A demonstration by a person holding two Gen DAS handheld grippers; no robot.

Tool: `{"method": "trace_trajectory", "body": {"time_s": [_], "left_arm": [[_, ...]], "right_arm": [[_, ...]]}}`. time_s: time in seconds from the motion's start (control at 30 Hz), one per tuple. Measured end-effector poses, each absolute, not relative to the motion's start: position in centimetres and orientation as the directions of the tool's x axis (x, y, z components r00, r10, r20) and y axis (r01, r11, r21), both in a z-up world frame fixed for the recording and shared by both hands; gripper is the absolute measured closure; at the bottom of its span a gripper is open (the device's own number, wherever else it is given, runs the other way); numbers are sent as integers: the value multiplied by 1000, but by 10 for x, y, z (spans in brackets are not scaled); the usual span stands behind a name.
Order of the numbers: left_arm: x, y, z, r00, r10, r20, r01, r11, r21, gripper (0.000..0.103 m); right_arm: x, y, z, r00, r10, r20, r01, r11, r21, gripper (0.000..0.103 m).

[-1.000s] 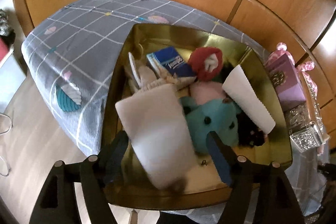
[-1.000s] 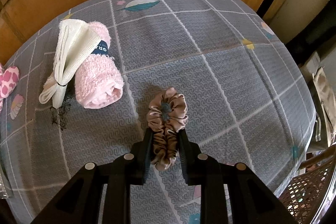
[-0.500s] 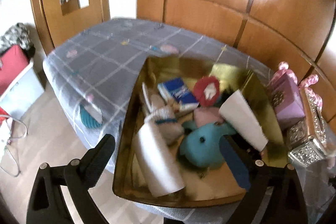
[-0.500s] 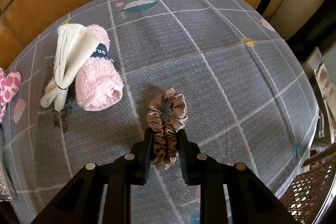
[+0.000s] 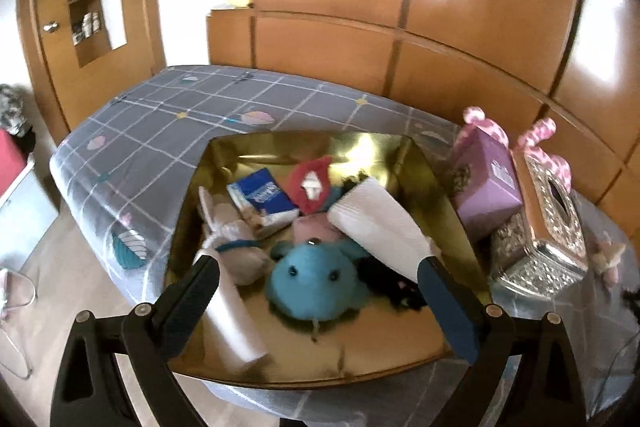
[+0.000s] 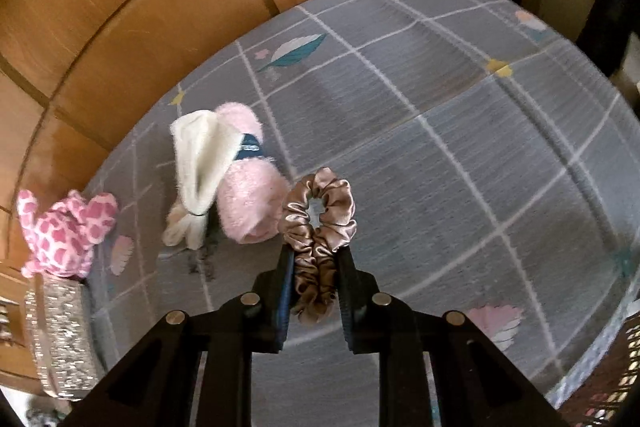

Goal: Organize soft objects
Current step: 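Carry the brown scrunchie over the gold tray and release it with the right tool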

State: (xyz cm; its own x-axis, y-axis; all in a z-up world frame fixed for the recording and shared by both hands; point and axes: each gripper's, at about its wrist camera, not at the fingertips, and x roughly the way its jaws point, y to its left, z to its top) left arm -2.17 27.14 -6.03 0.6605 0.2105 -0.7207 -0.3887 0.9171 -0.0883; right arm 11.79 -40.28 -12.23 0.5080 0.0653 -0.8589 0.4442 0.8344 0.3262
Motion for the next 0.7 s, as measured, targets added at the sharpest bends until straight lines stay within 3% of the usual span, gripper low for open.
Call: {"method": "trace_trajectory", "body": {"time_s": [0.17,0.7], "left_arm": [[-20,259,-64,666,162,-728,-343,933,-106,3],[-22,246,-69,672,113,-732,-299,945,-129,3]], "right_arm": [[118,-385,-108,543,97,-834,398,845,357,84],[196,-236,-33,589,17,-808,100,991,94,84]]}}
